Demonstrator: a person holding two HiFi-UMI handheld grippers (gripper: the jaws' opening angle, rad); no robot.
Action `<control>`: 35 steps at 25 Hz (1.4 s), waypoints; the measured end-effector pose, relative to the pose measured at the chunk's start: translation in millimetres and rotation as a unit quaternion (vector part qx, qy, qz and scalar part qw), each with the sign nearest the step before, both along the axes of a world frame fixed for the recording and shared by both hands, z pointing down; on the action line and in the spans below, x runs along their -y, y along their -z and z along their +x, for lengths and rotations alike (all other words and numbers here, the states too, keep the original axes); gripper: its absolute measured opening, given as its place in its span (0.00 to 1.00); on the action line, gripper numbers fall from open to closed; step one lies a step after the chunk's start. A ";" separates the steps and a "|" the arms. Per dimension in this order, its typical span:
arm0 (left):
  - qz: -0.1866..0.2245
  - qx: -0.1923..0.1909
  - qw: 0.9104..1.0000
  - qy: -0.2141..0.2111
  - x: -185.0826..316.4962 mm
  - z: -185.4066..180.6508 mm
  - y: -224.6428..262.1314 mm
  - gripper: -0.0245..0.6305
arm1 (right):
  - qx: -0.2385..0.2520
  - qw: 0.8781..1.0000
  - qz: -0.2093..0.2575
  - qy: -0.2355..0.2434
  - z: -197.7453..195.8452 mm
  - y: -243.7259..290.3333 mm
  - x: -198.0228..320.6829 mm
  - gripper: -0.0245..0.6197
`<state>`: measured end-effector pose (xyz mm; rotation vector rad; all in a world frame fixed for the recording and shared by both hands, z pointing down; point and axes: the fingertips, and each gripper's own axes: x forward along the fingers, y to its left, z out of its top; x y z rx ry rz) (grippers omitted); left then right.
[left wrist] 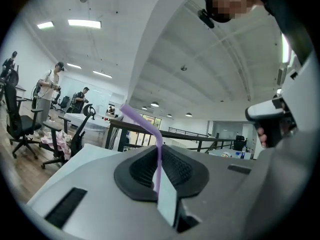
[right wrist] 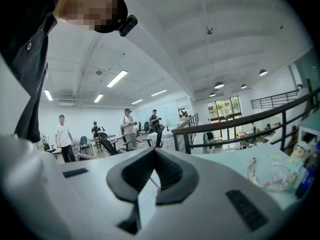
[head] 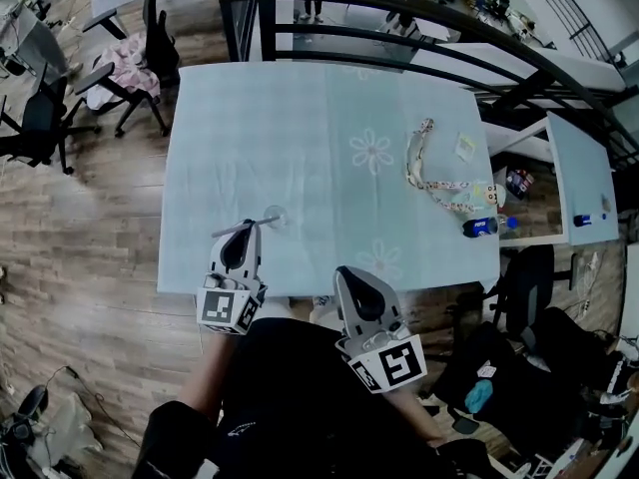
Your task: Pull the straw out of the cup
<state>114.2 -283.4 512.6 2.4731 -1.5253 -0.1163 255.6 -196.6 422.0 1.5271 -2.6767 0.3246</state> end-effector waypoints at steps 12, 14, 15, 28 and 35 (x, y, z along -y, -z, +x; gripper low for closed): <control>0.095 0.023 0.995 0.029 -66.1 39.1 102.2 0.09 | 0.015 0.999 0.017 0.037 52.5 5.8 -15.3 0.05; 0.105 0.014 0.994 0.031 -77.0 50.5 116.3 0.09 | 0.016 0.999 0.016 0.044 60.5 4.7 -19.4 0.05; 0.112 0.008 0.993 0.033 -82.1 55.5 124.6 0.09 | 0.017 0.999 0.017 0.049 63.3 4.8 -21.6 0.05; 0.118 0.052 0.990 0.055 -158.9 106.1 139.2 0.09 | 0.024 0.994 0.027 0.108 88.9 4.6 -50.3 0.05; 0.117 0.062 0.990 0.052 -182.6 122.9 136.4 0.09 | 0.023 0.992 0.036 0.122 93.2 9.2 -59.8 0.05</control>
